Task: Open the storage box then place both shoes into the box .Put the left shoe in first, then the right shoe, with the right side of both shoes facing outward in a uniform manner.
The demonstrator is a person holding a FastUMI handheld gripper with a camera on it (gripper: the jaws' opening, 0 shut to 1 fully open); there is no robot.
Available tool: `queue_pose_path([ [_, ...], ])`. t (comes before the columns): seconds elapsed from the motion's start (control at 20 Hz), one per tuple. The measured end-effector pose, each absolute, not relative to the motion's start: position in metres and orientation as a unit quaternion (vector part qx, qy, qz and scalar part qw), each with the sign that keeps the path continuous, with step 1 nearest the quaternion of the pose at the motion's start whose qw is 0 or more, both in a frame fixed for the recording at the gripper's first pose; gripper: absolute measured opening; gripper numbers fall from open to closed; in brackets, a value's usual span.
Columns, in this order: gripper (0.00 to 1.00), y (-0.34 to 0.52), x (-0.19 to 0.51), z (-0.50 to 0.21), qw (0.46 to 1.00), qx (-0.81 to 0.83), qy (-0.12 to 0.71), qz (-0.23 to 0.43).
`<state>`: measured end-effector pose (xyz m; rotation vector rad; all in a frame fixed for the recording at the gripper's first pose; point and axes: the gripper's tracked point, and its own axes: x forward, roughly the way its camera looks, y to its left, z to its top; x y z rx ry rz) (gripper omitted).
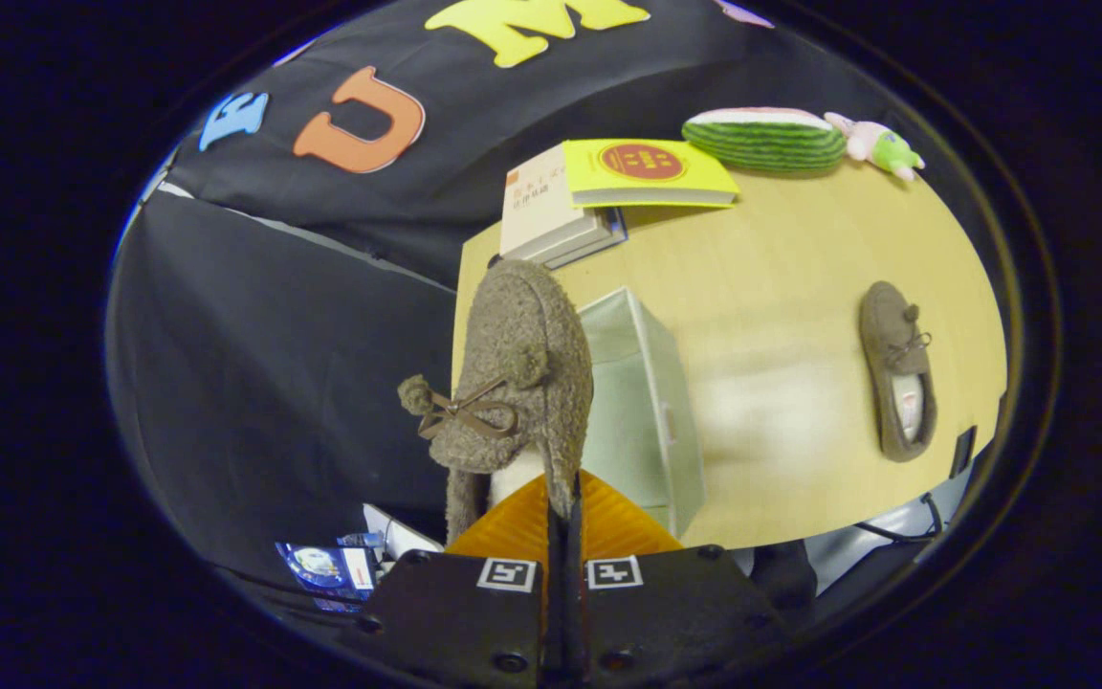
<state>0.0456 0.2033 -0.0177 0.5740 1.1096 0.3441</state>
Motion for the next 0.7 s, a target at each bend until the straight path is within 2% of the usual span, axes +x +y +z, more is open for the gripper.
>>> queue_pose_path([
  [0.3,0.06,0.255,0.06,-0.097,0.767,0.229,0.588,0.114],
  [0.7,0.09,0.282,0.073,-0.143,0.74,0.241,0.621,0.096],
])
